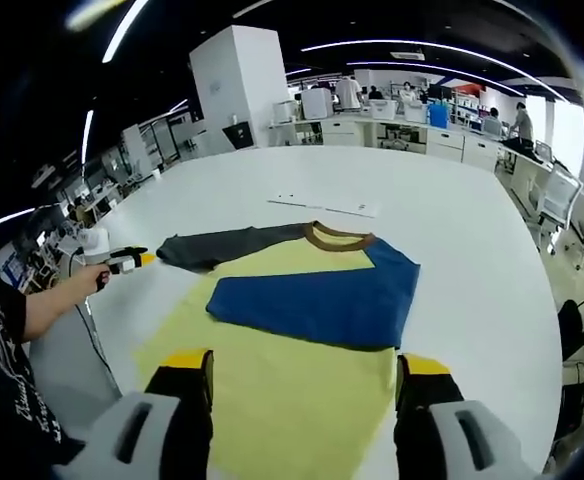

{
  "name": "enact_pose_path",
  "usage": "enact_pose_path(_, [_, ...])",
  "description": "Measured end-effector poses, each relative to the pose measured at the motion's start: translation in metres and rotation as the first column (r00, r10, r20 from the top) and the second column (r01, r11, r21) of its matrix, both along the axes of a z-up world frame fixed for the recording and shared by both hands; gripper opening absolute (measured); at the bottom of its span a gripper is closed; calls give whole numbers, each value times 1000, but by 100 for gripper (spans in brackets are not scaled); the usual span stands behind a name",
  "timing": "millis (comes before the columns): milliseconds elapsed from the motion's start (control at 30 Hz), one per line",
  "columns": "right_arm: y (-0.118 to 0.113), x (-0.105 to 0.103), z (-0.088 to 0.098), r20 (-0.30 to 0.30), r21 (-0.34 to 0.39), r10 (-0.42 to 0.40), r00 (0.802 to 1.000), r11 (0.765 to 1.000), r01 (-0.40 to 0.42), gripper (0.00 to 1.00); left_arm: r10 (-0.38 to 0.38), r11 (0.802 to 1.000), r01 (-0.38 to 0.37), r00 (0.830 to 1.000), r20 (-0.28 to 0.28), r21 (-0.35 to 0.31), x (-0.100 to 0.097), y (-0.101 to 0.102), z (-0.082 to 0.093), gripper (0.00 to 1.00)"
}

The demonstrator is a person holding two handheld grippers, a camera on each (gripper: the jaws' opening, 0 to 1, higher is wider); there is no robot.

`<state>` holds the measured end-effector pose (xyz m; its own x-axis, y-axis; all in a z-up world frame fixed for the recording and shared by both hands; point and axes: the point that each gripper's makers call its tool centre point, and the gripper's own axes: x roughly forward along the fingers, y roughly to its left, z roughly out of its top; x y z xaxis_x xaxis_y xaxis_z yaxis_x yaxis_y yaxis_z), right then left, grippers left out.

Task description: Fold the garment on the visible template until the final outline fits inside the template.

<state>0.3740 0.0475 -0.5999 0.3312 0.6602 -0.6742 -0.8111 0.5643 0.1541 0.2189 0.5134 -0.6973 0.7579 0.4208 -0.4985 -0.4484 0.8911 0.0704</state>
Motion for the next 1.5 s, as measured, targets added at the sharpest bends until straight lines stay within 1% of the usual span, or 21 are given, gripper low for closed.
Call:
enact_pose_path(67, [0,0,1,1,-4,4,1000,1000,-4,75,14,1000,-14,1000,-2,-26,1,3,-6,29])
enact_pose_path(133, [-1,1,2,4,-8,4,1000,1000,-4,75,21,999,-21,1000,0,-24,2,4,-6,26])
enact_pose_path(167, [-1,2,2,7,-10,0,1000,1000,0,75,28,999,-28,1000,4,-27,3,5,-6,24])
enact_pose_path(233, [-2,4,3,11,-8,-6,1000,1000,7,75,26,999,-25,999,29,-36,7,3,-5,22])
enact_pose_path(267, [-3,4,3,10,-8,-10,1000,1000,10,75,27,999,-26,999,31,-37,7,2,-5,20])
enact_pose_path(367, [-4,6,2,9,-13,-17,1000,1000,18,75,19,999,-18,999,34,-37,11,-2,-5,12])
enact_pose_path(400, [-4,6,2,10,-14,-18,1000,1000,18,75,16,999,-13,999,49,-48,13,-4,-5,7])
enact_pose_path(467, [-4,6,2,9,-9,-19,1000,1000,19,75,15,999,-12,998,54,-48,15,-8,-4,0])
enact_pose_path(700, [-6,5,2,11,-7,-24,1000,1000,24,75,25,999,-23,998,57,-25,16,-12,0,0])
enact_pose_path(800, [-8,5,3,11,-4,-30,999,1000,31,74,26,1000,-26,998,65,0,18,-14,7,0])
enact_pose_path(900, [-9,4,3,10,-2,-32,999,999,32,75,19,1000,-20,996,85,13,23,-16,16,0])
enact_pose_path(1000, [-9,1,2,8,0,-29,1000,1000,29,75,5,1000,-8,995,104,28,30,-20,26,0])
enact_pose_path(1067, [-9,0,2,7,4,-25,1000,1000,25,75,-2,999,-2,992,127,35,35,-24,33,0])
enact_pose_path(1233, [-6,-2,3,10,14,-17,1000,1000,17,75,-29,999,21,988,152,50,47,-34,43,0])
enact_pose_path(1400, [-4,-5,3,8,22,-11,1000,1000,10,75,-68,997,60,979,192,51,62,-49,55,0])
enact_pose_path(1500, [-3,-6,4,12,28,-7,1000,1000,7,76,-88,995,79,974,206,53,71,-57,61,0])
